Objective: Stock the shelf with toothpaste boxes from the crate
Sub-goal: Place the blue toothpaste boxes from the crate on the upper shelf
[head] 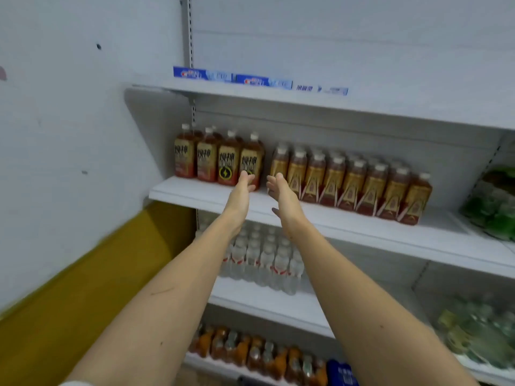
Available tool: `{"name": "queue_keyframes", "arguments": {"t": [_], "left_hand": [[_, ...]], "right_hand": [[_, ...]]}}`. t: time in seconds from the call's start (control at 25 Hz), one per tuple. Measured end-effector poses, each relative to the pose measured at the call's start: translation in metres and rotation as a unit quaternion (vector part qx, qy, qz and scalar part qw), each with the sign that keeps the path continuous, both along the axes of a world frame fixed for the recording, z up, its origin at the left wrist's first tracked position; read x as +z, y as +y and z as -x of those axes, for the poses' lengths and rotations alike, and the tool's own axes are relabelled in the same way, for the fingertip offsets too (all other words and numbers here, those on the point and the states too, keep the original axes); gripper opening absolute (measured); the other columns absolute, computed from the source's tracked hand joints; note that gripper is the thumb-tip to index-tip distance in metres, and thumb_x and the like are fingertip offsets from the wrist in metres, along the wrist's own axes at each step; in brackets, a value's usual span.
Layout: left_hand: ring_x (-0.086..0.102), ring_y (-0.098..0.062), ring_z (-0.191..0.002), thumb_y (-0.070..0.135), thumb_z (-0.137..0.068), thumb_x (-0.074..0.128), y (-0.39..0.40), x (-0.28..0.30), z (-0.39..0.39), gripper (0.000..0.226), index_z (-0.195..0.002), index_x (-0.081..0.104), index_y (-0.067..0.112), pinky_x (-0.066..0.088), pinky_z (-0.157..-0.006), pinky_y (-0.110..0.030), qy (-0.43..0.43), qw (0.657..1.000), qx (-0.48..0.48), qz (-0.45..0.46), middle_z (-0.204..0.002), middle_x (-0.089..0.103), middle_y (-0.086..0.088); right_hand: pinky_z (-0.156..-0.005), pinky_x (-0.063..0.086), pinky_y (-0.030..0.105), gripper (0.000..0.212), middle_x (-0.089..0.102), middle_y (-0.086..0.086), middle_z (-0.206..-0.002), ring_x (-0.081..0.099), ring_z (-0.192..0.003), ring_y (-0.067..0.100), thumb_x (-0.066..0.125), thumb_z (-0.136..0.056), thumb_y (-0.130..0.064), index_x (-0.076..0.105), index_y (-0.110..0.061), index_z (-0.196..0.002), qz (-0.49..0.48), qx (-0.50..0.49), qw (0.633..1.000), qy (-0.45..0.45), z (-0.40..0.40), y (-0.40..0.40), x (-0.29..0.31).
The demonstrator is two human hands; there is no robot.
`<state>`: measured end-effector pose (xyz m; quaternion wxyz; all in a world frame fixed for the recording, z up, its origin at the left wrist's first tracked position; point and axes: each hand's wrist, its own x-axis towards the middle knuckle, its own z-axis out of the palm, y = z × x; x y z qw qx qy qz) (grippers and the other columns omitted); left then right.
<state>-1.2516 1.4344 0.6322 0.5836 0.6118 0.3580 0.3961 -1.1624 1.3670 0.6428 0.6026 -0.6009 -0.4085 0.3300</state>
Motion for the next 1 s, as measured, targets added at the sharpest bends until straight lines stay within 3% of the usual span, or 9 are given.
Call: {"name": "queue_keyframes", "arguments": {"t": [0.32, 0.52, 0.72, 0.84, 0.92, 1.0], "left_hand": [[0.03, -0.021, -0.144, 0.055, -0.103, 0.013, -0.037, -0.133, 0.009, 0.059, -0.148, 0.04, 0.028, 0.018, -0.115, -0.044, 0.073, 0.993, -0.003, 0.09, -0.153, 0.04, -0.002], [0.031, -0.024, -0.143, 0.054, -0.103, 0.013, -0.045, -0.249, -0.012, 0.058, -0.148, 0.04, 0.027, 0.018, -0.115, -0.045, 0.146, 0.973, 0.003, 0.181, -0.152, 0.042, -0.004], [0.051, -0.024, -0.125, 0.053, -0.103, 0.023, -0.058, -0.388, -0.044, 0.056, -0.135, 0.054, 0.019, 0.035, -0.105, -0.039, 0.187, 0.939, 0.023, 0.288, -0.135, 0.057, -0.007], [0.056, -0.024, -0.12, 0.068, -0.092, 0.034, -0.067, -0.487, -0.055, 0.068, -0.132, 0.057, 0.019, 0.043, -0.101, -0.042, 0.234, 0.898, 0.004, 0.374, -0.135, 0.058, -0.007], [0.054, -0.023, -0.124, 0.057, -0.096, 0.04, -0.078, -0.55, -0.057, 0.061, -0.134, 0.054, 0.011, 0.044, -0.104, -0.041, 0.254, 0.867, 0.002, 0.428, -0.135, 0.056, -0.003], [0.052, -0.022, -0.123, 0.04, -0.103, 0.04, -0.085, -0.61, -0.056, 0.046, -0.131, 0.055, 0.008, 0.042, -0.105, -0.039, 0.31, 0.853, 0.006, 0.42, -0.127, 0.056, -0.001]], "right_hand": [[-0.116, 0.025, 0.044, 0.057, 0.041, -0.004, -0.152, 0.034, -0.141, 0.018, 0.025, -0.101, -0.055, 0.041, -0.026, -0.148, 0.127, 0.006, 0.991, 0.047, -0.002, -0.043, -0.14], [-0.115, 0.024, 0.044, 0.057, 0.039, 0.0, -0.153, 0.033, -0.142, 0.021, 0.024, -0.102, -0.053, 0.037, -0.025, -0.15, 0.224, 0.014, 0.971, 0.084, -0.043, -0.057, -0.252], [-0.112, 0.031, 0.04, 0.057, 0.04, 0.001, -0.152, 0.041, -0.136, 0.022, 0.031, -0.101, -0.054, 0.04, -0.022, -0.148, 0.335, 0.006, 0.926, 0.173, -0.086, -0.077, -0.383], [-0.117, 0.028, 0.046, 0.062, 0.039, 0.0, -0.153, 0.037, -0.14, 0.023, 0.033, -0.099, -0.058, 0.039, -0.022, -0.149, 0.39, 0.03, 0.903, 0.179, -0.104, -0.086, -0.474], [-0.116, 0.029, 0.049, 0.057, 0.04, 0.001, -0.152, 0.039, -0.138, 0.024, 0.038, -0.1, -0.054, 0.042, -0.021, -0.146, 0.43, 0.037, 0.882, 0.188, -0.112, -0.093, -0.53], [-0.113, 0.033, 0.048, 0.043, 0.045, 0.003, -0.147, 0.044, -0.132, 0.024, 0.044, -0.101, -0.043, 0.05, -0.022, -0.138, 0.466, 0.045, 0.863, 0.189, -0.116, -0.097, -0.588]]}}
